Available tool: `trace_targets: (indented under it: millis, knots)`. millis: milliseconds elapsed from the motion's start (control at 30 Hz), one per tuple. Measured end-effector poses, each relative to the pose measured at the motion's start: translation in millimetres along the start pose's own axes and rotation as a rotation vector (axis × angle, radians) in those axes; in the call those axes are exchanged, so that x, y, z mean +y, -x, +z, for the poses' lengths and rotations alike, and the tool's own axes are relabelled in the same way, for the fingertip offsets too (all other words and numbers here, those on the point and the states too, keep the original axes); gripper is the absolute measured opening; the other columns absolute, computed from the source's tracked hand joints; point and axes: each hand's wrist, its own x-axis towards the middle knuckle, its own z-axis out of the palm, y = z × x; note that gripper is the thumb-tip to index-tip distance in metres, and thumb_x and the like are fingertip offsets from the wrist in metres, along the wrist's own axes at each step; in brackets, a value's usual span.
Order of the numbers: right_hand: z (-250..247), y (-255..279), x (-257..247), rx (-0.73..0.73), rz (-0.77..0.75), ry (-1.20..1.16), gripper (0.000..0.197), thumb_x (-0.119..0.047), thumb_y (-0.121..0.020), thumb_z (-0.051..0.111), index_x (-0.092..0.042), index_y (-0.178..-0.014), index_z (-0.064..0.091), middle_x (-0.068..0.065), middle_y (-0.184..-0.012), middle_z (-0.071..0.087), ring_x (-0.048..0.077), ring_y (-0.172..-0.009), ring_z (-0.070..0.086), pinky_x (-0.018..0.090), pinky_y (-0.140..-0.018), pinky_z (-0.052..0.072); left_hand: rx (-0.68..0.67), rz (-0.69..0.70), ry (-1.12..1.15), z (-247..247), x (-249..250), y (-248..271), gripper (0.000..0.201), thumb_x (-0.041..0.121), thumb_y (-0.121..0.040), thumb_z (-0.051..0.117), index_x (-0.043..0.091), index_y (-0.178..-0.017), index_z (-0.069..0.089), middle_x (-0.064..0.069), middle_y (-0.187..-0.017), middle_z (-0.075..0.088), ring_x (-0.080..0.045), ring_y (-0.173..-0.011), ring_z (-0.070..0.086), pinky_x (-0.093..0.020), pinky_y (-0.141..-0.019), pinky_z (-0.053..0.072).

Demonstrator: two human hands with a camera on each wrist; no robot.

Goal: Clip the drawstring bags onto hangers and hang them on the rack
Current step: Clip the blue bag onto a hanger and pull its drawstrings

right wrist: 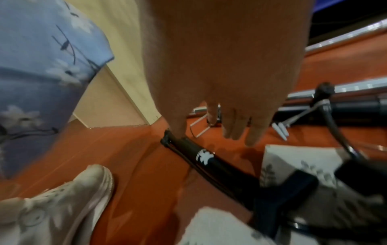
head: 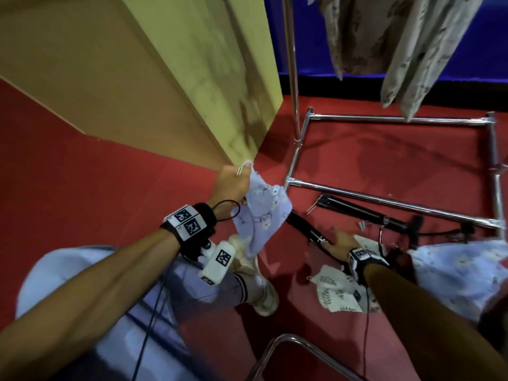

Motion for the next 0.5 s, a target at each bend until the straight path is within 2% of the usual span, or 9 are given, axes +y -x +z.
trace_targets:
  millis: [67, 133, 200, 233, 300, 333, 433, 500]
  knots:
    - [20, -20, 25, -0.021, 0.064, -0.081, 0.067, -0.068, -0.075, 0.056, -0.036, -0.131, 0.04, 0.005, -0.117, 0.069, 0.031, -0.101, 0.069, 0.042, -0.089, 0.056, -0.045, 0.064, -0.067, 7, 1, 0, 0.061, 0.031, -0.103, 0.052, 0.015, -0.049, 0.031, -0.001, -0.045, 0.029, -0.009, -0.039, 0.03, -0.029, -0.045, 0.021]
    - [27, -15, 29, -0.062, 0.101, -0.057, 0.066, -0.061, -0.076, 0.06, -0.029, -0.13, 0.04, 0.009, -0.112, 0.067, 0.031, -0.094, 0.068, 0.041, -0.083, 0.057, -0.074, 0.109, -0.079, 11, 6, -1, 0.06, 0.027, -0.104, 0.052, 0.017, -0.05, 0.027, 0.001, -0.045, 0.025, -0.008, -0.037, 0.025, -0.025, -0.042, 0.018]
    - [28, -10, 21, -0.042, 0.067, -0.009, 0.061, -0.051, -0.082, 0.065, -0.022, -0.13, 0.041, 0.012, -0.112, 0.065, 0.032, -0.093, 0.067, 0.038, -0.077, 0.056, -0.099, 0.103, -0.102, 14, 10, -7, 0.06, 0.028, -0.103, 0.052, 0.016, -0.049, 0.03, 0.003, -0.042, 0.029, -0.006, -0.038, 0.029, -0.025, -0.043, 0.023]
    - [30, -10, 18, -0.04, 0.034, 0.031, 0.061, -0.047, -0.084, 0.066, -0.02, -0.133, 0.041, 0.013, -0.115, 0.063, 0.033, -0.096, 0.065, 0.037, -0.076, 0.054, -0.108, 0.092, -0.086, 16, 11, -10, 0.059, 0.029, -0.103, 0.052, 0.014, -0.049, 0.033, 0.002, -0.041, 0.034, -0.01, -0.039, 0.035, -0.027, -0.045, 0.03]
    - [36, -12, 13, -0.035, 0.028, 0.109, 0.066, -0.041, -0.088, 0.067, -0.019, -0.142, 0.037, 0.016, -0.127, 0.055, 0.036, -0.107, 0.059, 0.042, -0.084, 0.052, -0.132, 0.083, -0.049, 17, 13, -11, 0.058, 0.031, -0.103, 0.052, 0.014, -0.049, 0.037, -0.004, -0.042, 0.039, -0.02, -0.043, 0.044, -0.03, -0.048, 0.036]
    - [38, -11, 9, -0.03, 0.047, 0.14, 0.067, -0.038, -0.089, 0.067, -0.018, -0.144, 0.034, 0.017, -0.132, 0.05, 0.037, -0.114, 0.055, 0.044, -0.09, 0.051, -0.138, 0.086, -0.041, 18, 14, -9, 0.058, 0.031, -0.103, 0.052, 0.015, -0.05, 0.036, -0.005, -0.041, 0.038, -0.02, -0.043, 0.044, -0.03, -0.048, 0.036]
    - [43, -14, 2, 0.016, 0.094, 0.229, 0.063, -0.018, -0.089, 0.064, -0.014, -0.144, 0.034, 0.019, -0.14, 0.044, 0.04, -0.13, 0.044, 0.048, -0.101, 0.044, -0.174, 0.091, -0.02, 18, 16, -4, 0.061, 0.028, -0.105, 0.05, 0.015, -0.046, 0.036, 0.003, -0.03, 0.039, -0.013, -0.029, 0.044, -0.021, -0.038, 0.034]
    - [48, -18, 2, 0.055, 0.096, 0.297, 0.056, -0.01, -0.089, 0.057, -0.013, -0.141, 0.038, 0.02, -0.135, 0.049, 0.04, -0.128, 0.048, 0.05, -0.1, 0.046, -0.187, 0.105, -0.003, 17, 15, -3, 0.063, 0.027, -0.105, 0.048, 0.015, -0.044, 0.037, 0.002, -0.028, 0.04, -0.01, -0.026, 0.044, -0.019, -0.036, 0.033]
